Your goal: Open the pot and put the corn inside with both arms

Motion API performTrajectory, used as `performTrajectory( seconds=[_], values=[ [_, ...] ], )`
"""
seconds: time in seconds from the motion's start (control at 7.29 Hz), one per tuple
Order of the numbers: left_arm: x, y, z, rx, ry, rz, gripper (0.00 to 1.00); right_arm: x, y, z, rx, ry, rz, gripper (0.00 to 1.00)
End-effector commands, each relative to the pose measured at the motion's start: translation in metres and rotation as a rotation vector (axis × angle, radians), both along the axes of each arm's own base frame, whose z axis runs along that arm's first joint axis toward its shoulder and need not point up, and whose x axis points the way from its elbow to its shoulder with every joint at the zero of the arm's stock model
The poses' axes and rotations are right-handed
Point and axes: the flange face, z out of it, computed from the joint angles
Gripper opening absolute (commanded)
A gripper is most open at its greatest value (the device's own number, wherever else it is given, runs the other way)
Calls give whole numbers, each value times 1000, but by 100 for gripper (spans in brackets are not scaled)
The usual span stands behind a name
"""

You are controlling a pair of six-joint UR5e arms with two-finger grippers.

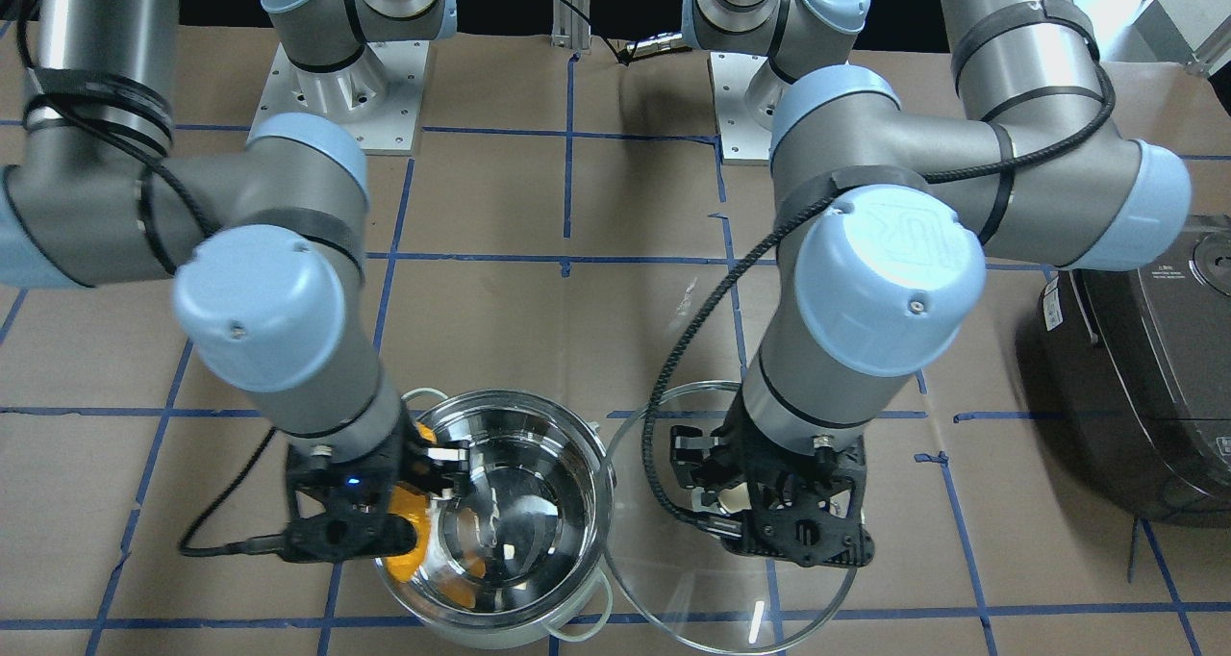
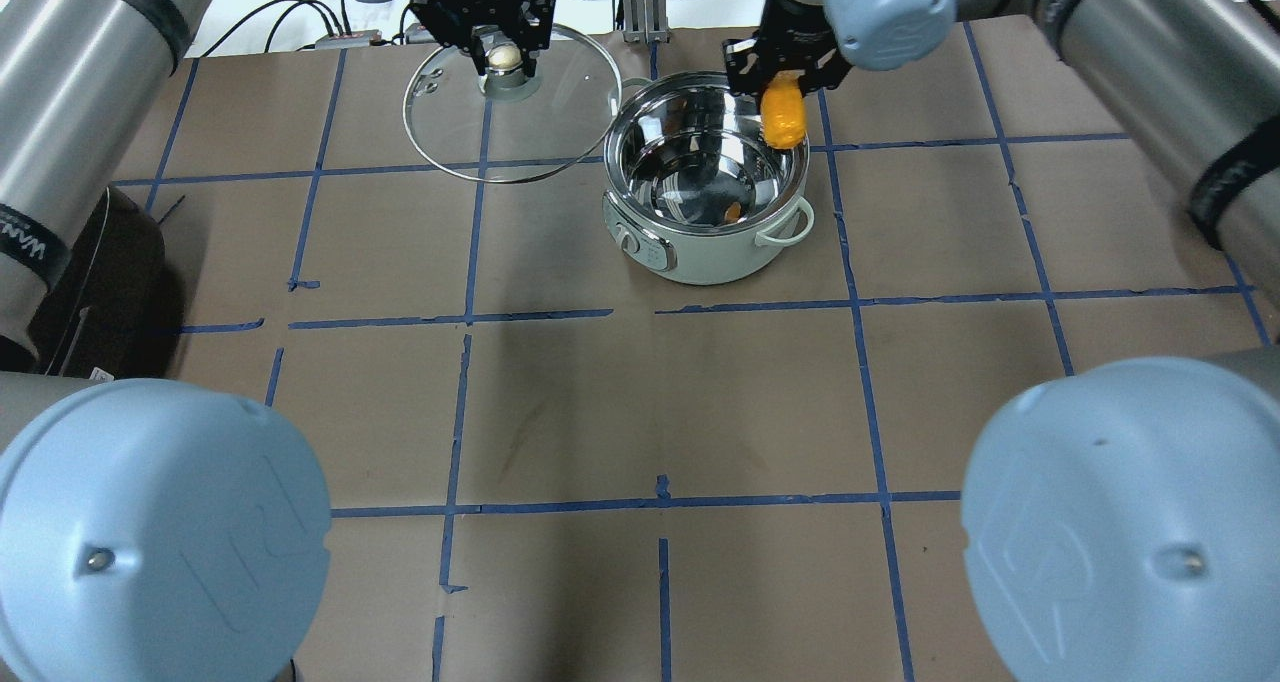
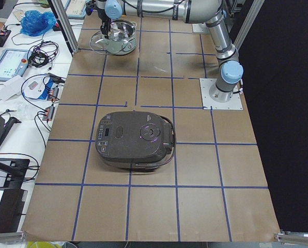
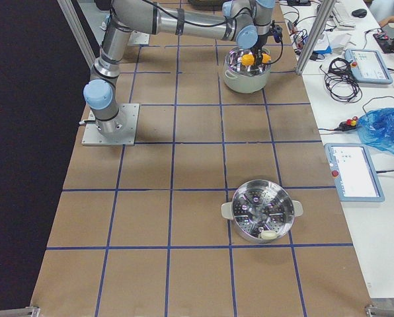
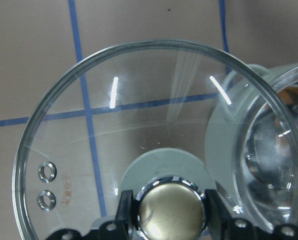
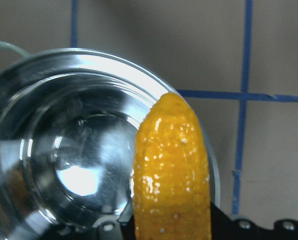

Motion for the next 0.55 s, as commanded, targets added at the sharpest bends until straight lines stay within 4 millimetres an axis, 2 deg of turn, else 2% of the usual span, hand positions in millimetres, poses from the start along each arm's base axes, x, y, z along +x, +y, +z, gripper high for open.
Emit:
performTrajectory(
  seconds=[0.0,0.14,0.27,0.41],
  values=[
    [72,13,-33,-9,-3,-26,1,61,-6,-62,17,24,-3,9],
    [110,19,-67,-45,-7,-38,1,62,2,-90,40,32,4,11],
    [136,28,-91,-72,-12,-49,1,61,3,-103,38,35,9,38],
    [159,28,-111,-101,-25,-82,1,59,4,-100,36,37,15,99]
  ],
)
